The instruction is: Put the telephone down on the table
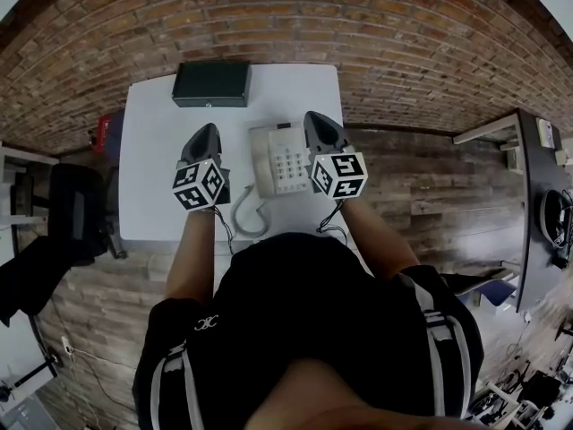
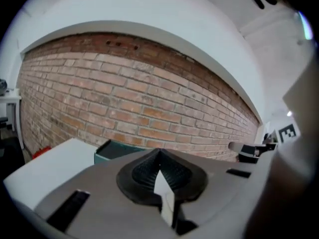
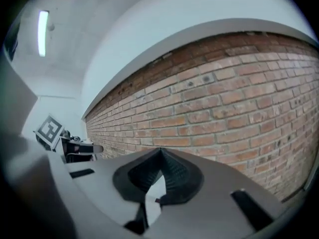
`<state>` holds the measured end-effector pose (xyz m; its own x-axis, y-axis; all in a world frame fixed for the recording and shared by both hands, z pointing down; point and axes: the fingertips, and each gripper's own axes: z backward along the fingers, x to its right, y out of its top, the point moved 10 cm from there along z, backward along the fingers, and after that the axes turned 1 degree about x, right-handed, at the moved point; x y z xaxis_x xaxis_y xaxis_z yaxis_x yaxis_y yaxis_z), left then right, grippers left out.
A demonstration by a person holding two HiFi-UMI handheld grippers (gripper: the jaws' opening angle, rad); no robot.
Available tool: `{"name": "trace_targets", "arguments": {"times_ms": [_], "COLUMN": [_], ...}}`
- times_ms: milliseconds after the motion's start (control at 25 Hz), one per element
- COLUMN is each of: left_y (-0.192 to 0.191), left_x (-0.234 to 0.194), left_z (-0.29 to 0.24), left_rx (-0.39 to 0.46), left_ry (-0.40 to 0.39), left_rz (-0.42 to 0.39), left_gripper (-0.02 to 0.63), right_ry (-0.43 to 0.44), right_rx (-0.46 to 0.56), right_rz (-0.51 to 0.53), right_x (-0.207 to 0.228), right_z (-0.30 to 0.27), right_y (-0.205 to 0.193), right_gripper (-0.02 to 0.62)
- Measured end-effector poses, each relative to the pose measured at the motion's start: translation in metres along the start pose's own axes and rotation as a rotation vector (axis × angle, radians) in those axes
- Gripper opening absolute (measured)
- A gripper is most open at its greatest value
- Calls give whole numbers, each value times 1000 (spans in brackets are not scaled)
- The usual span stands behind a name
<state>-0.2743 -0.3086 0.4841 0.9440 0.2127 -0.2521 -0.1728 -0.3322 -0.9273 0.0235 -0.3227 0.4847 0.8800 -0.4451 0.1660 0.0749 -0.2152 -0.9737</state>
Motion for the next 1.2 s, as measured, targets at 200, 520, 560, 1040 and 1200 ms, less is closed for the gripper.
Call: {"name": "trace_targets", "arguments": {"times_ms": [200,520,560,1040,1200], "left_y": [53,96,94,73,71], "left_x": [42,80,80,75,73], "left_z": [24,67,68,63,61], "left_rx": [151,262,257,182,172], "left_ry": [-48,-3,2,24,33], "left_rz": [-112,-194,-198,-159,-158], "left_gripper": [2,2,2,2,2], "right_ry": [-29,-74,-79,-72,-62], "right_rx": [144,258,249,207,197], "right_rz": [18,111,109,55,52], "right_x": [-17,-23,-22,-19,-19], "right_z": [16,52,53,55,53], "right_y": [50,96,94,81,78], "right_gripper": [-2,-2,-2,-2,-2]}}
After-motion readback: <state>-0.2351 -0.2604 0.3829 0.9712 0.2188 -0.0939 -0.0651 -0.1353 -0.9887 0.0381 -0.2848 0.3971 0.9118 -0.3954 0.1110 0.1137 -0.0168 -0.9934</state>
